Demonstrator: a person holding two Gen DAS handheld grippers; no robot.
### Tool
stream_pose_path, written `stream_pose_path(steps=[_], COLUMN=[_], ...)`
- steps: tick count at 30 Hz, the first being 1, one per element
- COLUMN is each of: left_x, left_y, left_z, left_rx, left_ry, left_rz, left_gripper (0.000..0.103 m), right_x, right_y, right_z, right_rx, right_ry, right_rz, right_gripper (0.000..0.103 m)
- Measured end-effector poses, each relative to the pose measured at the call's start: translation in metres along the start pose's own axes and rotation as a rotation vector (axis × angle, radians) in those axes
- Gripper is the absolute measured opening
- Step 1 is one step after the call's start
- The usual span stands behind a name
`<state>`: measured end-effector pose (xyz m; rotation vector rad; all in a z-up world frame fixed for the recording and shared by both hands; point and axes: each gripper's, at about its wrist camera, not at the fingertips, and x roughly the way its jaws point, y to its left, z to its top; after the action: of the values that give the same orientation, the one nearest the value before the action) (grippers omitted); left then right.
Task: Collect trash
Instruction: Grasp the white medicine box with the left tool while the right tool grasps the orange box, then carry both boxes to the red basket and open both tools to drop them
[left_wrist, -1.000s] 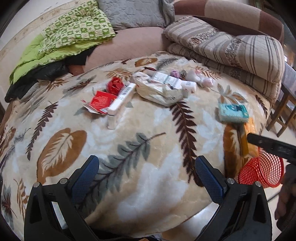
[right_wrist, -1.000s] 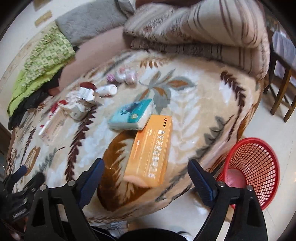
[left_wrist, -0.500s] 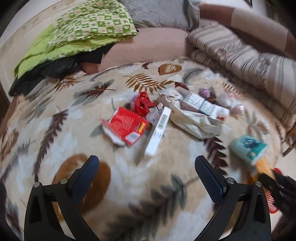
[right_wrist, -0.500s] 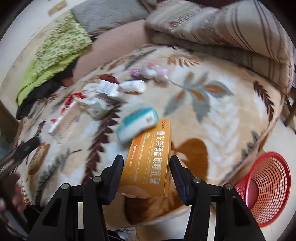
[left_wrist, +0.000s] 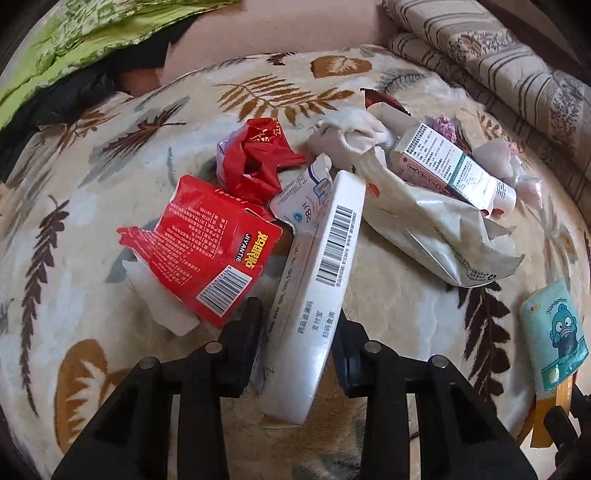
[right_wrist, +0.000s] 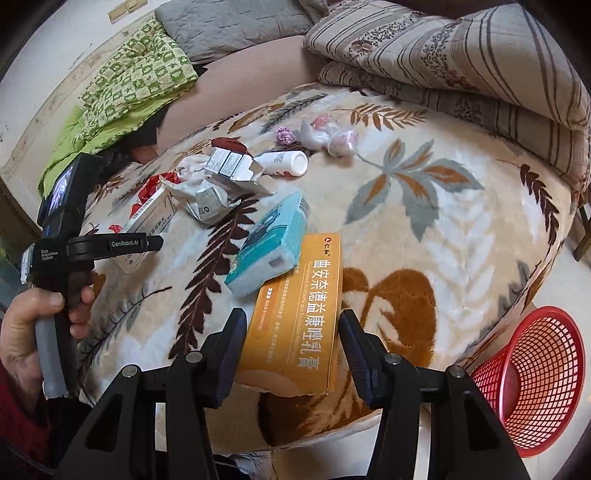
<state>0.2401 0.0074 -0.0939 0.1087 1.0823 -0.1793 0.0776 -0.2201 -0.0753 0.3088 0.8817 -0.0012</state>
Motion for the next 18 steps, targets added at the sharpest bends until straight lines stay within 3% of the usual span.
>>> stream_pose_path(steps=[4, 7, 8, 11, 16, 18], left_x=[0.003, 0.001, -0.001, -0.012, -0.053, -0.065], left_y=[0.007, 0.004, 0.004, 0.000, -0.014, -0.021], left_z=[-0.003, -0.004, -0.004, -0.007, -0.021, -0.031], left_rx=[-0.052, -0.024, -0.020, 0.011, 0.050, 0.051], left_ry=[-0.034, -0.057, -0.067, -0.102, -0.211, -0.213], left_rz=[-0.061, -0.049, -0.041, -0.038, -0.104, -0.165], left_gripper=[0.037, 0.038, 0.036, 0.013, 0.013, 0.013], right_x=[0.000, -0.002, -0.003, -0.007, -0.008, -0.005], right_y=[-0.001, -0.001, -0.001, -0.003, -0.004, -0.005], right_z=[-0.002, -0.005, -0.005, -0.008, -0.011, -0.011], right_rx=[0.013, 0.018, 0.019, 0.026, 0.031, 0.036], right_ry=[-0.002, -0.008, -0.010, -0.016, -0.016, -0.008], right_rz=[0.014, 0.020, 0.021, 0.027, 0.029, 0.026], right_gripper=[0.056, 0.056, 0.056, 0.056, 0.056, 0.056])
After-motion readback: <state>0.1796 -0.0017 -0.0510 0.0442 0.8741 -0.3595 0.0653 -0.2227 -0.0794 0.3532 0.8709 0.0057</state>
